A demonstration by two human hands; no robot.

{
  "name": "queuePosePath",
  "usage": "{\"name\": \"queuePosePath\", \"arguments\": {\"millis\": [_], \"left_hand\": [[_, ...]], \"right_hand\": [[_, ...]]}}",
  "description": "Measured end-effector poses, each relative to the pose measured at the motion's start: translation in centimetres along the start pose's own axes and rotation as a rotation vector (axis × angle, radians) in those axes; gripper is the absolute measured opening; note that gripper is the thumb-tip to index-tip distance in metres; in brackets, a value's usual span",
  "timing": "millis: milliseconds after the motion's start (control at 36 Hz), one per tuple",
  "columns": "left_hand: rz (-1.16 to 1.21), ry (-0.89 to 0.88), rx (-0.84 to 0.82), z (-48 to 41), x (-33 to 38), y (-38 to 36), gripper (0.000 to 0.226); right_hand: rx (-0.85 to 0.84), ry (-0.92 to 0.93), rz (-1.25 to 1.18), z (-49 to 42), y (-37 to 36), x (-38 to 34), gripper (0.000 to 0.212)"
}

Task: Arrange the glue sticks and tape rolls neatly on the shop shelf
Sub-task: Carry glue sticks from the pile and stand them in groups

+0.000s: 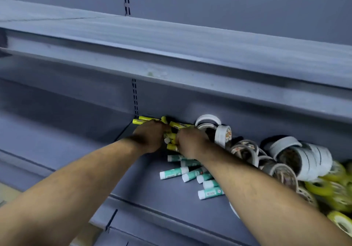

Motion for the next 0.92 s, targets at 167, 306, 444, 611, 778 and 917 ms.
{"name": "queuePosePath", "arguments": {"millis": [167, 306, 444, 611, 778, 917], "left_hand": [[0.04, -0.07, -0.036, -0.9, -1.5, -1.1, 0.022], [0.069, -0.05, -0.059, -0.6, -3.2, -1.8, 0.048], [0.224, -0.02, -0.075, -0.1, -5.2, -1.9, 0.065], [0.361, -0.045, 0.045, 0.6, -6.0, -0.6, 0.034], [0.409, 0.067, -0.024, 1.3, -7.1, 0.0, 0.041], [0.469, 0.141, -0.033, 2.0, -7.8, 0.3, 0.048]], "right_hand": [[-0.045, -0.039, -0.055, -0.9, -1.3, -0.6, 0.019], [-0.061, -0.021, -0.083, -0.9, -1.6, -1.5, 0.023], [-0.035, 0.035, -0.123, -0.9, -2.1, -2.4, 0.038], [-0.069, 0.143, -0.047, -0.7, -2.4, -3.6, 0.052], [-0.078, 0.208, 0.023, -0.7, -2.4, -4.4, 0.048], [-0.064, 0.242, 0.061, -1.2, -2.6, -4.9, 0.044]]}}
Point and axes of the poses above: each hand's wrist, its own z-axis away from the middle knuckle, its own y-axis out of the back of the hand, x = y × z, the point moved 6 cm from there along -z, towards the middle knuckle, and after that the axes turned 4 degrees about -x, right-handed, at the moved point
